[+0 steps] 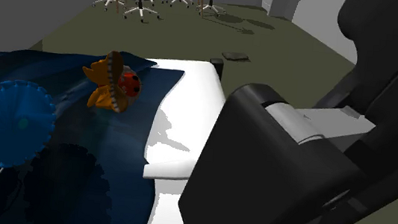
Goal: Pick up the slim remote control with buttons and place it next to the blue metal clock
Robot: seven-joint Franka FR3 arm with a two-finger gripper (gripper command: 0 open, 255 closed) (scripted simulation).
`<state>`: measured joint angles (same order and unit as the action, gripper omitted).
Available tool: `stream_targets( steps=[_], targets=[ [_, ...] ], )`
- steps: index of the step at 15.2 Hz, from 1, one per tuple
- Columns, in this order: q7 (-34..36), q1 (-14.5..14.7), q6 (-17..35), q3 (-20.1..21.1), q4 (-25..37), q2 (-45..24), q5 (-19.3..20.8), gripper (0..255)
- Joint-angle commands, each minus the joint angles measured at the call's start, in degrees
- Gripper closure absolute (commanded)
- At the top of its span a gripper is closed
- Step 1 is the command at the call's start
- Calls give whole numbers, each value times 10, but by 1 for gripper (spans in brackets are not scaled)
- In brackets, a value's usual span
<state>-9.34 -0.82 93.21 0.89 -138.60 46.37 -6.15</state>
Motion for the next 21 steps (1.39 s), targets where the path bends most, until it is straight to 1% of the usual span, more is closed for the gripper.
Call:
stream_targets(
  steps=[1,6,11,16,21],
  targets=[
    [0,0,0,0,0,0,0,0],
    [-107,19,94,-30,-28,-71,26,0],
    [-210,39,188,-57,-33,-164,44,0],
    [-310,60,275,-78,-15,-271,51,0],
    [-408,78,349,-89,22,-384,46,0]
  ],
)
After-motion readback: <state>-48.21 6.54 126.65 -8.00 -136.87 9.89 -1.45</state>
